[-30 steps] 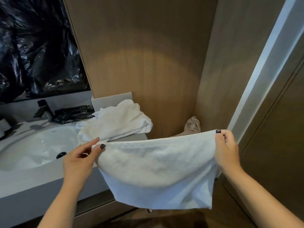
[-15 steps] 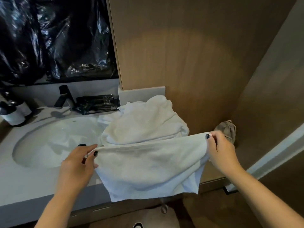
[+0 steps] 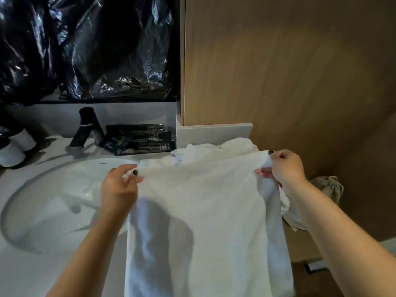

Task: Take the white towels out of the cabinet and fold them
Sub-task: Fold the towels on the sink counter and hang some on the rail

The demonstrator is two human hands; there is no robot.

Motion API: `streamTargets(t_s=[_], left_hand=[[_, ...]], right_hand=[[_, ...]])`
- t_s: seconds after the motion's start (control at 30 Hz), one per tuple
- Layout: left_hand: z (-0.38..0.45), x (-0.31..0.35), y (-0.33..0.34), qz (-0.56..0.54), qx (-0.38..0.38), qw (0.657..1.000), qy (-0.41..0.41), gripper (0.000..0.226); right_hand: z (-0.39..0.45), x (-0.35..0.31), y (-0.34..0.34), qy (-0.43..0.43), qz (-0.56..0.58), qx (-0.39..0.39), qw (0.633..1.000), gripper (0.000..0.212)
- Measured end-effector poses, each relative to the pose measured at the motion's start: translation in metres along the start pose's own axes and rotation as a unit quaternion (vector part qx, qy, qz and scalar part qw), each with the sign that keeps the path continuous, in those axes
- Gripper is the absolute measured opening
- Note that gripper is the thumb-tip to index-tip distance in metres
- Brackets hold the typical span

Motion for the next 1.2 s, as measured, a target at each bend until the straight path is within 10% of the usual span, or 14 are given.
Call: streamTargets(t_s=[0.2,0.3,0.4,0.53,1.07,1.2], left_hand=[[0.003,-0.029,0.039,0.072,0.006,0.993,-0.093,0.047],[-0.026,-0.012,0.073,0.144,-0.048,0.988,0.043,0.064],[-0.067,0.003,0.128,0.208,-0.175,0.939,0.212,0.058],[-0.069,-0.016,0.158,0.276,-0.227,0.911,0.203,0.061],[-0.064,-0.053,0.114,0.339,-0.208,0.912,0.103,0.077],[-0.108,-0.035,0.129,0.276,-0.223,0.920,0.168,0.065]], right_hand=[[0.012,0.004,0.035,-0.069,-0.055,0.056,0.995,0.010],[-0.025,-0.001,0.064,-0.243,-0.103,0.067,0.962,0.055],[-0.070,-0.009,0.117,-0.433,-0.211,0.004,0.877,0.065],[-0.069,0.002,0.166,-0.557,-0.418,-0.040,0.716,0.060],[-0.007,0.031,0.115,-0.404,-0.464,-0.042,0.787,0.076],[-0.082,0.027,0.132,-0.525,-0.362,-0.026,0.770,0.064]])
Point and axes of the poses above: each hand's wrist, its own z-axis towards the middle knuckle, its own y-axis out of the palm, x = y × z, the point moved 8 cm from there along z, towards the middle knuckle, and after that the axes turned 12 degrees about -z, right-handed, at the moved point
